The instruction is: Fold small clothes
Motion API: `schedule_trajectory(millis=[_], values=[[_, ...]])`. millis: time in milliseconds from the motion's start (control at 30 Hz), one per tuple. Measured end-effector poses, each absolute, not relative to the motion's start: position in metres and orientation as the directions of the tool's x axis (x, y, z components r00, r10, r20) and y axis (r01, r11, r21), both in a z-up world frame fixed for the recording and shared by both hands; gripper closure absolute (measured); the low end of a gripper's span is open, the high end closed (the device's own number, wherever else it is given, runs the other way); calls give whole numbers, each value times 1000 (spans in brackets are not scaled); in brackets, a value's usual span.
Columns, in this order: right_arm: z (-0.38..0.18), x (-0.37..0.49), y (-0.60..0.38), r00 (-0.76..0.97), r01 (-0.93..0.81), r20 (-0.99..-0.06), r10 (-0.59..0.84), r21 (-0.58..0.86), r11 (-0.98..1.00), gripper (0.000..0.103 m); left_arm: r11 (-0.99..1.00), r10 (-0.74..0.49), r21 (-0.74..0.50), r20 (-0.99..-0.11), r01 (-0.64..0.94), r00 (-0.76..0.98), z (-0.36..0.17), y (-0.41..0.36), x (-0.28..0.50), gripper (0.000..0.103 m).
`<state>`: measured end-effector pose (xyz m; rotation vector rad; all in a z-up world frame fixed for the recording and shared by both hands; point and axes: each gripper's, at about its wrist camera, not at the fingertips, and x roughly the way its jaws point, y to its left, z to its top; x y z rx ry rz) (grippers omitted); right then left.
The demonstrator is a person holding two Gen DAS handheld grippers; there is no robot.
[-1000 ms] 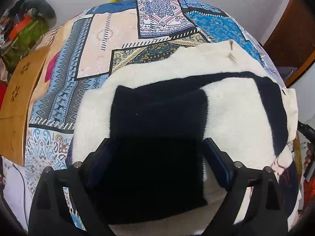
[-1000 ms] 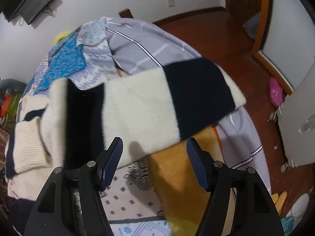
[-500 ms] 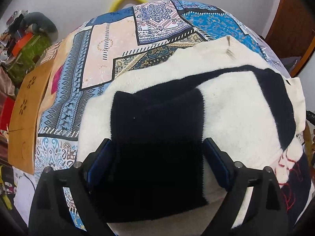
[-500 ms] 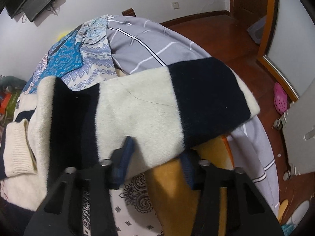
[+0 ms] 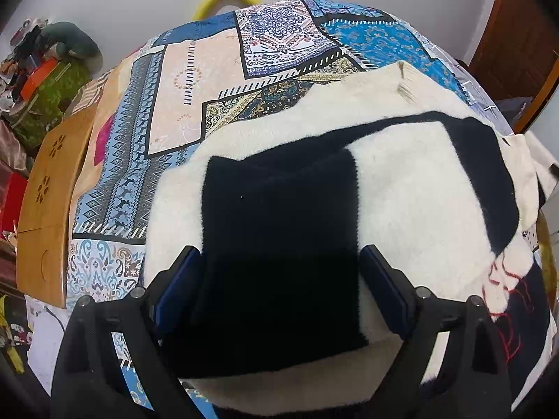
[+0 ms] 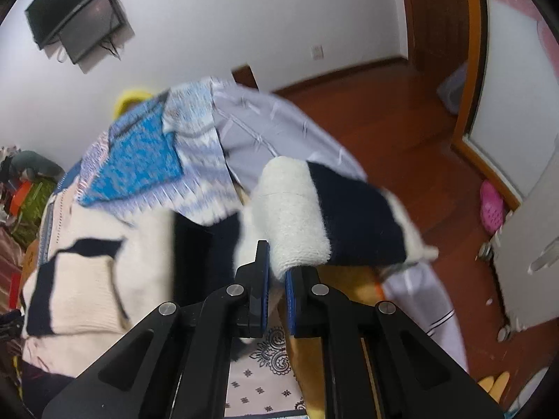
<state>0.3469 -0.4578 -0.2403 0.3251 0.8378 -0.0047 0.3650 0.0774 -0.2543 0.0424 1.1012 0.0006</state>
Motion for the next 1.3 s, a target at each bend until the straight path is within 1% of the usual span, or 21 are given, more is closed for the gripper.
schedule_trajectory(millis=[167, 400, 533, 700, 833, 933, 1133, 1200, 1233, 1300], values=[[-198, 340, -442, 724, 70, -677, 135, 267, 961, 96, 999, 16, 33, -893, 30, 450, -251, 78, 358, 11], [-143, 331, -393, 778, -77, -585, 229, 272, 959, 96, 996, 24, 60, -889, 63, 458, -242, 77, 344, 11], [-124, 330, -358, 777, -167, -552, 301, 280, 945, 96, 995, 19, 61, -885, 75, 465, -239, 79, 337, 11], [-119, 335, -311, 749, -261, -540, 383, 291, 920, 96, 996, 7, 47, -882, 74, 470, -236, 85, 329, 11], [-129, 339, -276, 699, -323, -549, 458, 329, 888, 96, 997, 3, 40, -881, 69, 474, -235, 91, 324, 11], [-142, 346, -248, 647, -359, -575, 501, 349, 865, 96, 997, 1, 36, -880, 64, 474, -235, 95, 322, 11], [-180, 347, -196, 511, -422, -666, 544, 357, 833, 96, 998, -3, 28, -880, 58, 475, -235, 99, 319, 11], [-195, 346, -183, 466, -436, -701, 540, 349, 829, 94, 998, -3, 29, -880, 59, 475, -235, 99, 319, 11], [-201, 345, -178, 446, -444, -717, 535, 342, 828, 92, 998, -3, 29, -880, 60, 475, -235, 99, 319, 11], [-211, 343, -172, 410, -448, -745, 526, 338, 828, 92, 998, -3, 31, -880, 63, 476, -234, 97, 319, 11]])
